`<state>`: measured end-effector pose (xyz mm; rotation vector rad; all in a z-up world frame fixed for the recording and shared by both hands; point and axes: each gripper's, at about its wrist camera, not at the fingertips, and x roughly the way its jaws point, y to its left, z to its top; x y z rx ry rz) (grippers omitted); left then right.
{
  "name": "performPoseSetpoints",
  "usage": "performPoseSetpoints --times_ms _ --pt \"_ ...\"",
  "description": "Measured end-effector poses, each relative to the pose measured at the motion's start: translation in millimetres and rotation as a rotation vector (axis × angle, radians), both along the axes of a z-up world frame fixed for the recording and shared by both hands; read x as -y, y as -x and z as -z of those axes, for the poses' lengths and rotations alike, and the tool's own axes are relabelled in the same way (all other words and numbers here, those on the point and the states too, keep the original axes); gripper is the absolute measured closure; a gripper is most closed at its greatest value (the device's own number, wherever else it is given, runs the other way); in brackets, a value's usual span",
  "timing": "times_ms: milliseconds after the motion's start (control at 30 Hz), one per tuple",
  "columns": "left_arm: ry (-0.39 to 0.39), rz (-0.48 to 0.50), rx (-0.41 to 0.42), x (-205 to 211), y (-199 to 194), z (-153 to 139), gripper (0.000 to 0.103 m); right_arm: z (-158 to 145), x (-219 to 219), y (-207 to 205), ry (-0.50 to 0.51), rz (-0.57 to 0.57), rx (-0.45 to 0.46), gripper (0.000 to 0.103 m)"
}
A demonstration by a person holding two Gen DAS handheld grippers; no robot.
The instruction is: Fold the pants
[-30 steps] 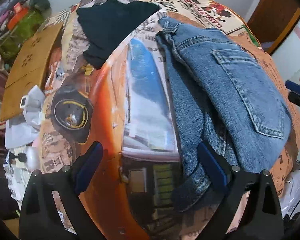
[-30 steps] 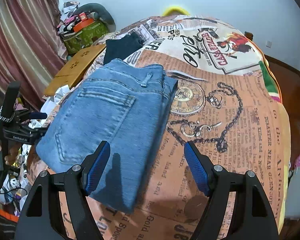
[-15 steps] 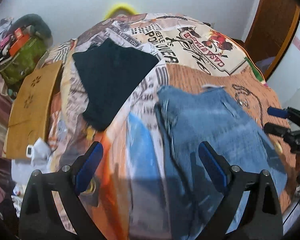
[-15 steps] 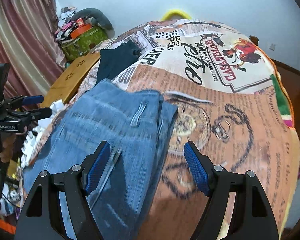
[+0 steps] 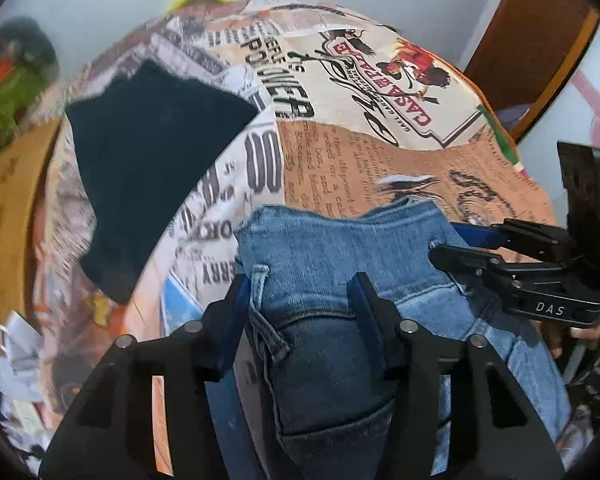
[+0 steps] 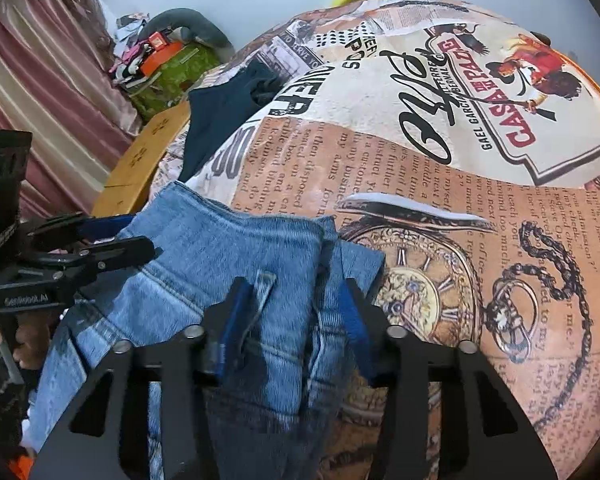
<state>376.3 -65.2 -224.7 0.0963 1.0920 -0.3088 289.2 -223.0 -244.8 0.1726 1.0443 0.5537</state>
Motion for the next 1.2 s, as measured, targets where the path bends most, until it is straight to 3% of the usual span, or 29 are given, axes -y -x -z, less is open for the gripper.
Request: performPoseSetpoints --times_ms 100,267,400,600,700,833,1033,1200 --pt "-0.087 0.034 0.068 10.3 4.0 0.3 0.068 -1.1 -5.0 3.1 0.038 -0.029 0.028 0.074" --pt "-0.169 -0.018 0.076 9.7 -2.0 20.1 0.072 4.5 -15.2 10.0 0.139 -0.062 0.087 0.077" --pt "-0.155 -0.029 0.054 5.6 -6.6 21.0 0.071 5.2 -19.8 6.1 0.187 -0.066 0.085 0.077" --pt "-0.133 -0.012 0.081 -0.3 9.9 -11.7 0.068 -25.6 -14.5 16.6 0.178 -0.066 0.086 0.076" --pt "-0.095 -0.002 0.099 1.8 22.1 -29.5 0.058 -41.1 -17.7 28.8 0.143 -0.074 0.11 0.075" --pt "-0.04 0.041 0.093 6.2 41.3 -41.7 0.044 -54.2 -29.9 52.5 0.095 -0.125 0.116 0.061" --pt "-0.137 0.1 0.022 12.6 69.5 -11.4 0.035 -39.9 -45.8 80.2 0.124 -0.201 0.074 0.045" --pt "-0.074 0.074 0.03 -4.5 94.7 -15.3 0.031 -34.6 -34.8 103.4 0.145 -0.176 0.094 0.044"
